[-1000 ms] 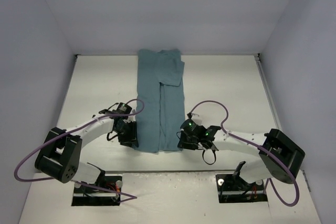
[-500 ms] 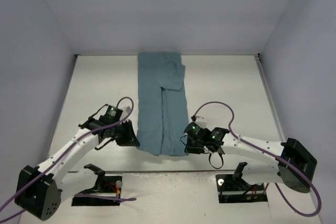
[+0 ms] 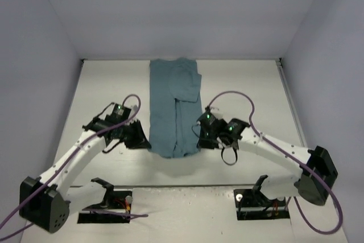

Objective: Fold and stack the t-shirts
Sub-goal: Fold the folded rectangular tshirt in 1/3 of the way

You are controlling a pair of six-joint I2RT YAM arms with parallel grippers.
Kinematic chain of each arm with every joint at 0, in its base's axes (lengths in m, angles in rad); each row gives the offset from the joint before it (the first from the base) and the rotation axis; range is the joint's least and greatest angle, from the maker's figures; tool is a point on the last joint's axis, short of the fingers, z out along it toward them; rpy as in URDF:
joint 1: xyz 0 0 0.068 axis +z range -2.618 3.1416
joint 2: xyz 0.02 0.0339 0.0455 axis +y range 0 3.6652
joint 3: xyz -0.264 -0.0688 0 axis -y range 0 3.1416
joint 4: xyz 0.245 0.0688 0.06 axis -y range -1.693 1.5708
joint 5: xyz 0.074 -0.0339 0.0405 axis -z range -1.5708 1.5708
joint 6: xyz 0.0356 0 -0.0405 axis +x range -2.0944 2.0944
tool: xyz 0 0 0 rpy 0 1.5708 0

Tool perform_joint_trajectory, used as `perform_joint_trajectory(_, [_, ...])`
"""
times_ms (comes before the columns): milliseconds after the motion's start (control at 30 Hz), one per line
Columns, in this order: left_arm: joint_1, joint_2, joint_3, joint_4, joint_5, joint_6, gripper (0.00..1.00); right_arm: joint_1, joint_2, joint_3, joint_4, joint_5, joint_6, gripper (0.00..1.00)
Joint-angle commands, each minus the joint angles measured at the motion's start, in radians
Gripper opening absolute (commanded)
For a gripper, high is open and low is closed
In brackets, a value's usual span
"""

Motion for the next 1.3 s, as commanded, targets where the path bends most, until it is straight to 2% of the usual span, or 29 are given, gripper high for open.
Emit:
perform_joint_trajectory(0, [0.048,0.119,0.162,0.026,-0.045,0.032,0.00,-0.108,0.099,0.152,-0.049,0.010,-0.166,0.00])
perform_joint_trajectory(133, [0.089,0.251,0.303,0.044,-0.050,0.062,0.00,-0.176,0.245,0.315,-0.059,-0.010,-0.286,0.00])
perform_joint_trajectory(267, [0.133,0.357,0.382,0.072,-0.029,0.077,0.00,-0.239,0.351,0.462,-0.062,-0.012,-0.371,0.00])
perform_joint_trajectory(533, [0.161,0.579,0.563,0.073,-0.015,0.101,0.00,-0.346,0.559,0.684,-0.065,-0.077,-0.470,0.00])
perform_joint_trajectory(867, [0.184,0.768,0.692,0.084,0.008,0.114,0.00,-0.423,0.740,0.817,-0.065,-0.120,-0.523,0.00])
perform_joint_trajectory(1267, [0.211,0.844,0.780,0.097,0.024,0.128,0.00,-0.477,0.850,0.950,-0.064,-0.181,-0.567,0.03])
